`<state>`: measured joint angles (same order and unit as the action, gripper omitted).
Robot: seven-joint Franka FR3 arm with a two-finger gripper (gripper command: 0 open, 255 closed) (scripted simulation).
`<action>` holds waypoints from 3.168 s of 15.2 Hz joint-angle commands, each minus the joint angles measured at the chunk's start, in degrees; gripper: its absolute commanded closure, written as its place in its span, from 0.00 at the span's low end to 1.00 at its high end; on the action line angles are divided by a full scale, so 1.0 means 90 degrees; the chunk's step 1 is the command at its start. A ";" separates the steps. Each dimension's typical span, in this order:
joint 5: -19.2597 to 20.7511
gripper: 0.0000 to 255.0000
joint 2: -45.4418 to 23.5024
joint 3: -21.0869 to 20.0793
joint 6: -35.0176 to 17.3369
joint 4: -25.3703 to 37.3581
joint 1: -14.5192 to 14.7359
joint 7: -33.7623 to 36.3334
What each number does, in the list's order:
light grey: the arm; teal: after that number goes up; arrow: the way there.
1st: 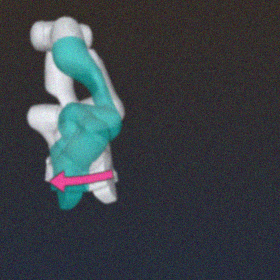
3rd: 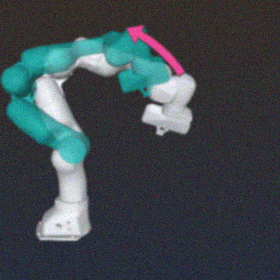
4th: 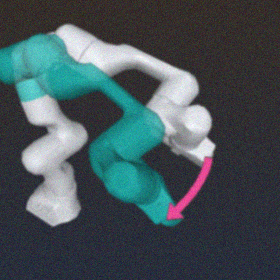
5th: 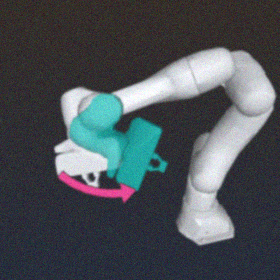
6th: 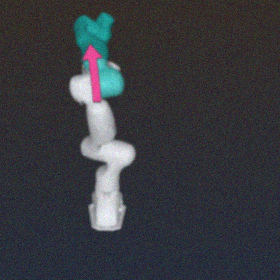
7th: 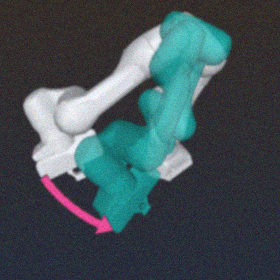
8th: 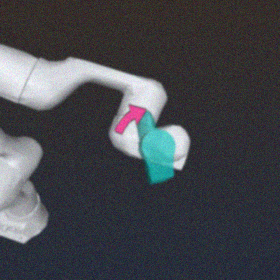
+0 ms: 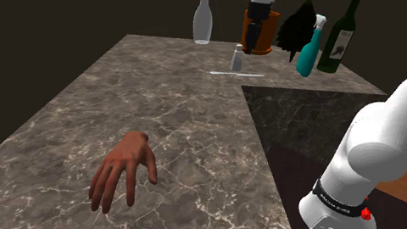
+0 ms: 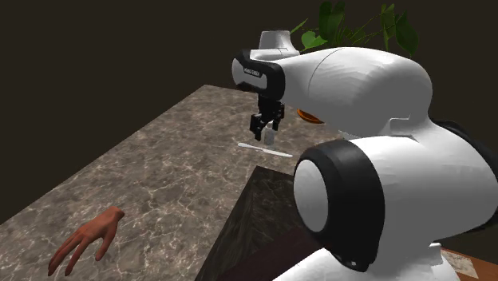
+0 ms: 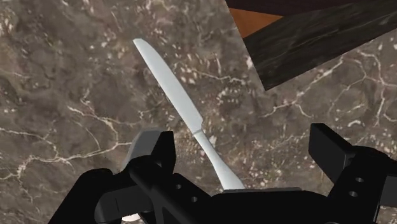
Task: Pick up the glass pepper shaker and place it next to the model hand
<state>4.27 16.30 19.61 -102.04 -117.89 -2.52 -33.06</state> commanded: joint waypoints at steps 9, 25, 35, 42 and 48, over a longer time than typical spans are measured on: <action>-0.1109 0.00 -0.1922 0.0725 -0.0315 0.1730 -0.0213 -0.1433; -0.1158 1.00 -0.1993 0.0707 -0.0859 0.1249 -0.0198 -0.1468; -0.1141 1.00 -0.1970 0.0708 -0.0695 0.1394 -0.0197 -0.1446; -0.1113 1.00 -0.1945 0.0712 -0.0104 0.1965 -0.0201 -0.1389; -0.1122 1.00 -0.1985 0.0723 0.0418 0.2523 -0.0213 -0.1360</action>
<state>-5.79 -1.46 26.06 -99.22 -96.18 -4.38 -45.28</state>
